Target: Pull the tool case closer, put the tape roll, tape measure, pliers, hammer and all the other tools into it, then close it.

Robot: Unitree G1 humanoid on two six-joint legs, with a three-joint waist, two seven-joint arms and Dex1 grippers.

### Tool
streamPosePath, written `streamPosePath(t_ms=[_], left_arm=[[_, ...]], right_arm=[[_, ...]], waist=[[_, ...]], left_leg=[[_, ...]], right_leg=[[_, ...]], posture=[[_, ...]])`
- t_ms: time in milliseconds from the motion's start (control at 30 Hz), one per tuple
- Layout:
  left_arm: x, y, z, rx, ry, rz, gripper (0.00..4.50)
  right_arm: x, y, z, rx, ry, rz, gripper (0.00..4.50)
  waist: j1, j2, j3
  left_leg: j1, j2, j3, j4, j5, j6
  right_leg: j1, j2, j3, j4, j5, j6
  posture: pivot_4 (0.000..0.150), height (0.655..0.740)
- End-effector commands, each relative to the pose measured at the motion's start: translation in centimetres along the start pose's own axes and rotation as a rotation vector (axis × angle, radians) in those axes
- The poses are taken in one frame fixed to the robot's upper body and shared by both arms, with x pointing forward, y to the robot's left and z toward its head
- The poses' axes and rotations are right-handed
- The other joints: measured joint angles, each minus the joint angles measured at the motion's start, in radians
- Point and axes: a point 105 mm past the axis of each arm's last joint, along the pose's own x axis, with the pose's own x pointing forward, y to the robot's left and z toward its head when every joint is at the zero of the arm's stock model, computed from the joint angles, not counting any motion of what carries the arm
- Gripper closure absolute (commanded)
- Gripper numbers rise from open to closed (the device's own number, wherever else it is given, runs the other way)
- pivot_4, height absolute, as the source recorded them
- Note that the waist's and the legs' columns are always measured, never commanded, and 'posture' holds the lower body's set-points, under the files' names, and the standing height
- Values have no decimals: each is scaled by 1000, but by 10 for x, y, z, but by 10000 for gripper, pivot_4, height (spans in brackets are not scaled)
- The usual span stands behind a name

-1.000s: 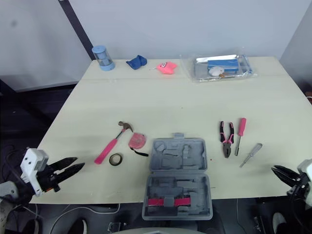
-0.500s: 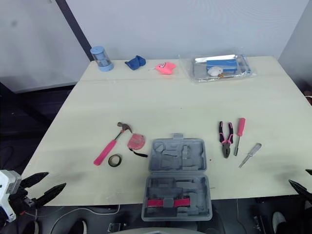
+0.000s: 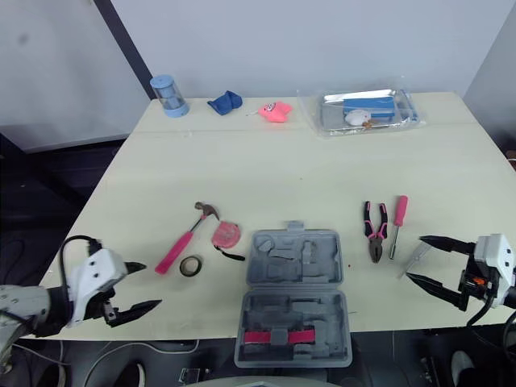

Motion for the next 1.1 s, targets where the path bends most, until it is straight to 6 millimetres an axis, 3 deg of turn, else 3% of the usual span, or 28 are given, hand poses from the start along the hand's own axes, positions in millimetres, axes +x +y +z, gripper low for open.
streamPosePath(t_ms=[33,233,333,467,667,1100], left_arm=[[4,-6,13,99,129,-43,0],[16,2,27,208,252,-49,0],[19,2,25,245,320,-68,0],[34,3,32,247,305,-82,0],[42,3,23,322,381,-140,0],[58,14,21,371,397,-155,0]], right_arm=[[25,14,28,-50,-74,129,1081],[45,26,41,-80,-103,239,1081],[50,34,46,-108,-115,297,1081],[54,38,50,-134,-127,332,1081],[58,44,52,-152,-135,376,1081],[53,29,44,-242,-111,336,1081]], waist=[[-1,-1,1],[0,-2,3],[0,-2,4],[-1,-3,5],[-1,-4,6],[0,-4,6]], left_leg=[[0,0,0,0,0,0],[-1,0,0,0,0,-1],[-1,0,0,0,0,0],[-1,0,0,0,0,-1],[-1,-1,0,0,0,-1],[-2,-6,0,1,-1,3]], right_leg=[[0,0,0,0,0,0],[-1,0,-3,0,0,0],[-1,0,-3,0,0,0],[-1,1,-3,-1,0,0],[-1,1,-3,-1,0,0],[-1,0,-3,-1,-1,1]], posture=[[1500,7400],[1500,7400],[1500,7400],[1500,7400],[1500,7400],[1500,7400]])
